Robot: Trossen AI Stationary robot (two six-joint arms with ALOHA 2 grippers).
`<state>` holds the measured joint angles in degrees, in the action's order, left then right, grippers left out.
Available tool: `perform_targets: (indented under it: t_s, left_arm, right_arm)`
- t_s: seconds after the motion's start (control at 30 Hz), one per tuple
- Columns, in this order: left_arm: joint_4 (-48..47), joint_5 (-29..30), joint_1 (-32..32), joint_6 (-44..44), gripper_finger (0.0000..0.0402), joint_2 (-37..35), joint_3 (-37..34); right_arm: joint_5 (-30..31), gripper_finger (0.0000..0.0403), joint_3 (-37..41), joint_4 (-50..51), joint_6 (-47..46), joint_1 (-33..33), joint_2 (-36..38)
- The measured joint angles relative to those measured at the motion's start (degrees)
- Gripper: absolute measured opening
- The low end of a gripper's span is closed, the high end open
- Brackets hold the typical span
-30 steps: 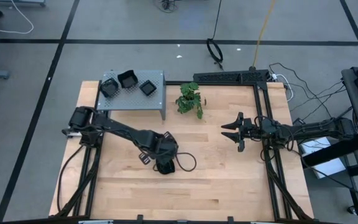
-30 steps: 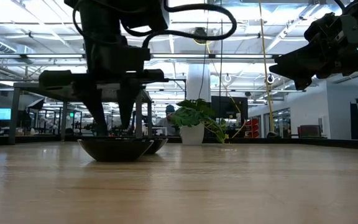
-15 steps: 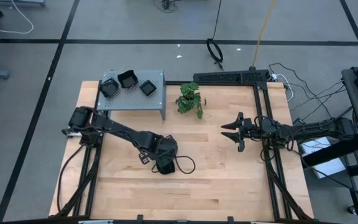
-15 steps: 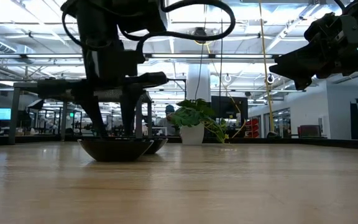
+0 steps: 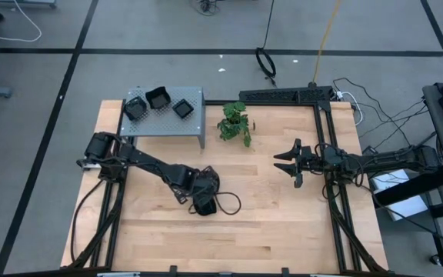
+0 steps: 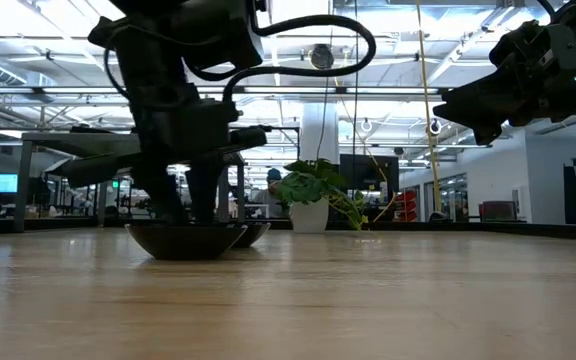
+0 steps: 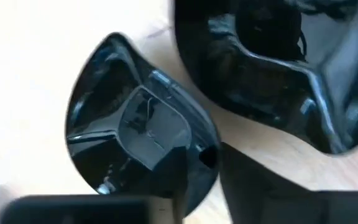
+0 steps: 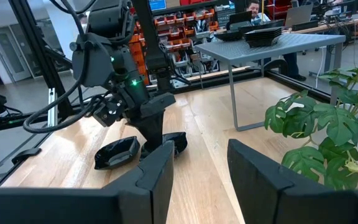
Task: Pick & Place Mini shaped plates
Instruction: Stack the black leaf plate on top of the black leaf plate on the shelf
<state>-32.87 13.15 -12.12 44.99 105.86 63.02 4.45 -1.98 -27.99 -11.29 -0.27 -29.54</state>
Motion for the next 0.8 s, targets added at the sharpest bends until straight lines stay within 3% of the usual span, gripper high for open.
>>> perform_targets:
  t_s: [0.17,0.47,0.67,0.8]
  left_arm:
    - [0.2,0.4,0.0,-5.1,0.0010,0.0,0.0]
    - [-0.1,2.4,-0.7,-17.2,0.0007,-4.1,0.2]
    - [0.4,6.2,-0.7,-28.4,0.0004,-12.8,0.2]
    - [-0.9,11.9,-0.7,-37.3,0.0009,-19.6,0.2]
  right_arm:
    - [0.0,0.0141,0.0,0.0,0.0,0.0,0.0]
    - [0.0,0.0141,0.0,0.0,0.0,0.0,0.0]
    - [0.0,0.0141,0.0,0.0,0.0,0.0,0.0]
    - [0.0,0.0141,0.0,0.0,0.0,0.0,-0.2]
